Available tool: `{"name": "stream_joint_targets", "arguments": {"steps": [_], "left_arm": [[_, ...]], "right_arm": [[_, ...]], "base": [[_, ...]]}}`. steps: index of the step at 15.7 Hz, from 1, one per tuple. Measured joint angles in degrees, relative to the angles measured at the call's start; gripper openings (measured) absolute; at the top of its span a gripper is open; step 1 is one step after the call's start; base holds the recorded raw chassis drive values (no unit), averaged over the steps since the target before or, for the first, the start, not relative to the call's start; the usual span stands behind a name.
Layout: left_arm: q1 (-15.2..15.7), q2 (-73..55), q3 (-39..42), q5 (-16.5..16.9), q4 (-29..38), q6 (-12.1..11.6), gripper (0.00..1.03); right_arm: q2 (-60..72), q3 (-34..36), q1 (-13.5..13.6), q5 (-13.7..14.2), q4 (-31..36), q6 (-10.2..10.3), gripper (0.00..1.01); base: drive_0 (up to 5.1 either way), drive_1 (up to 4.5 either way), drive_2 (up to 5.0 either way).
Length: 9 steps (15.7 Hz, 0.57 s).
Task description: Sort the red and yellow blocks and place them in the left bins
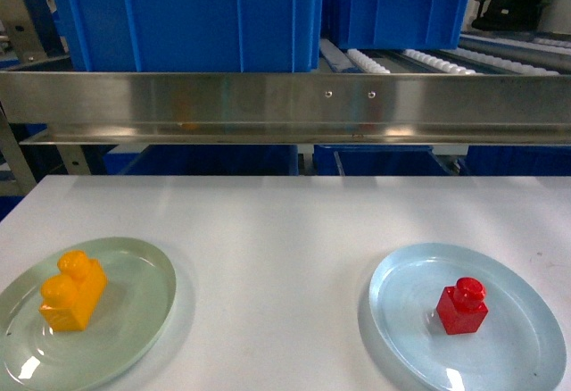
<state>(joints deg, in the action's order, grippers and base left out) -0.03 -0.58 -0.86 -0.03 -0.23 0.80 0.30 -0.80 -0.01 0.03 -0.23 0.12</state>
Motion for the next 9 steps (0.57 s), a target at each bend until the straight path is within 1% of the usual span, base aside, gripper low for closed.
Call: {"name": "stream_joint_targets", "arguments": {"steps": [9], "left_arm": [[0.0, 0.0, 0.0, 0.0, 0.0, 0.0, 0.98]], "right_arm": [[0.0, 0.0, 0.0, 0.0, 0.0, 0.0, 0.98]], "base": [[0.0, 0.0, 0.0]]}}
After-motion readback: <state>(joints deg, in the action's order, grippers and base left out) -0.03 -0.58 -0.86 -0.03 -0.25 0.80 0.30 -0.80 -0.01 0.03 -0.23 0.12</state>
